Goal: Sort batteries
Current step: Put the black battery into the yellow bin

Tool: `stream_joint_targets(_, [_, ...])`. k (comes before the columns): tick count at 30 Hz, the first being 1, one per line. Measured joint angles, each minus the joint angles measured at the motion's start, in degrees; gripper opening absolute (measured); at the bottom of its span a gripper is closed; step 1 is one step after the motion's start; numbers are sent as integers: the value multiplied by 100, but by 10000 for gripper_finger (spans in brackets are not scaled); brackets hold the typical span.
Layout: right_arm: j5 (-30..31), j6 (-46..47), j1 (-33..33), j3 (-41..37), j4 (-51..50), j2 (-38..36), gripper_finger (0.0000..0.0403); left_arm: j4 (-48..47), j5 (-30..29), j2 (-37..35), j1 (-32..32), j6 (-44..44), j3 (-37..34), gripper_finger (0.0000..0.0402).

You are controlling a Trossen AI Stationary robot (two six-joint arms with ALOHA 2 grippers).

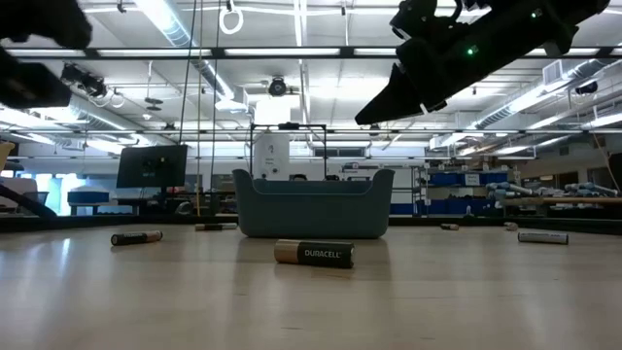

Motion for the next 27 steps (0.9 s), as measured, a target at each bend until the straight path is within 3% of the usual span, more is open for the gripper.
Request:
stream_joint_targets(13, [-307, -151, -288, 0, -5, 0, 169, 1054, -91, 2, -301, -573, -891, 41])
stream_joint_targets(27, [-372, -131, -334, 0, -7, 0, 166, 1337, 89, 9, -286, -745, -1367, 43])
